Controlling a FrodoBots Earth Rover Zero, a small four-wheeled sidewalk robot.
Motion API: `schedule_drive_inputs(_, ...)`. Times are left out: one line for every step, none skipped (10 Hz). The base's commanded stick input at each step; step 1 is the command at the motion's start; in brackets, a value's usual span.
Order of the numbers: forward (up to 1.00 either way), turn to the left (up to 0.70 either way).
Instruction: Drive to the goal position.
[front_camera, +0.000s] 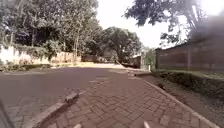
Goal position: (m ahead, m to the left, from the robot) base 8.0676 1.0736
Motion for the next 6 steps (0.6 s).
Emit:
schedule_drive_inputs(0.70,0.00)
schedule_drive_inputs(0.70,0.00)
schedule_drive_inputs(0.70,0.00)
schedule_drive_inputs(0.70,0.00)
schedule_drive_inputs(0.70,0.00)
schedule_drive_inputs(0.70,0.00)
